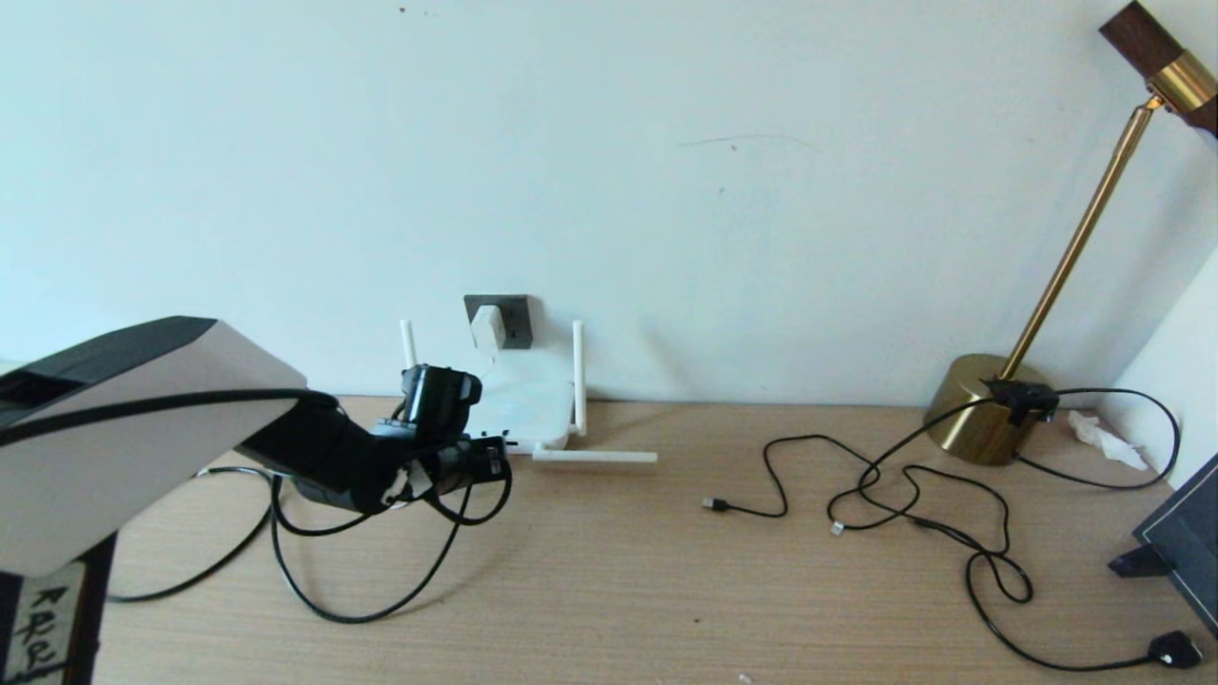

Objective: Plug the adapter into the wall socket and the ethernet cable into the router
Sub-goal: Plug cable into router interface

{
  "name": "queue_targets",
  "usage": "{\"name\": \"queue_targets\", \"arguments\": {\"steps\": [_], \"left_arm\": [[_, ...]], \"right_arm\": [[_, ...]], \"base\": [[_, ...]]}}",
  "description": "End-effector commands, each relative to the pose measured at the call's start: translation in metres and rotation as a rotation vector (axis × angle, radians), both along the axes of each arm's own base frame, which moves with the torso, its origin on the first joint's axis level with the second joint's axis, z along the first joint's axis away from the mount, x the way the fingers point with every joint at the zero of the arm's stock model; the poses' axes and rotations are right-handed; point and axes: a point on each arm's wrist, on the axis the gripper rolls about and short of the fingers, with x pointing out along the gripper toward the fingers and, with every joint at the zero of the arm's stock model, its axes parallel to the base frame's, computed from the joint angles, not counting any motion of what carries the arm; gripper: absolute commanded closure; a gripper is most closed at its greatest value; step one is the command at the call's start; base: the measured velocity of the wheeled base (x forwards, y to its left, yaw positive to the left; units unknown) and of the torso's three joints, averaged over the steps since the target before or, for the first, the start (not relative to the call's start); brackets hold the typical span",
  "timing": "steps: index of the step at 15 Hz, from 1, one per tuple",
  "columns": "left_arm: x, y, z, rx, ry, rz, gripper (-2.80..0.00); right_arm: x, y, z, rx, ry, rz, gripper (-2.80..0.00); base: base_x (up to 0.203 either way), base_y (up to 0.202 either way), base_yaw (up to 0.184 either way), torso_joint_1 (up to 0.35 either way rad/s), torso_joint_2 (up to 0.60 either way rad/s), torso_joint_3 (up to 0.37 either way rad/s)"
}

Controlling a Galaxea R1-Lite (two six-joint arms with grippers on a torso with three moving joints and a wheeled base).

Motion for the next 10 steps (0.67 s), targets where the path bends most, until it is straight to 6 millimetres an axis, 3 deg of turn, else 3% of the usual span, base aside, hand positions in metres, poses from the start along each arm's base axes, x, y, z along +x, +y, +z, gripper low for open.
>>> {"name": "queue_targets", "arguments": {"steps": [1,10], "left_arm": [[0.0001,-0.0001,-0.0008,0.000,0.000,0.002,0.00],[-0.0045,0.0006,-0.0022,0.004,0.014,0.001,0.00]], "right_arm": [[0.0001,0.0000,-0.0001,0.000,0.002,0.000,-2.80],[0.0001,0.0000,-0.0001,0.000,0.002,0.000,-2.80]], "base": [[0.000,0.000,0.000,0.000,0.00,0.000],[0.000,0.000,0.000,0.000,0.00,0.000]]}}
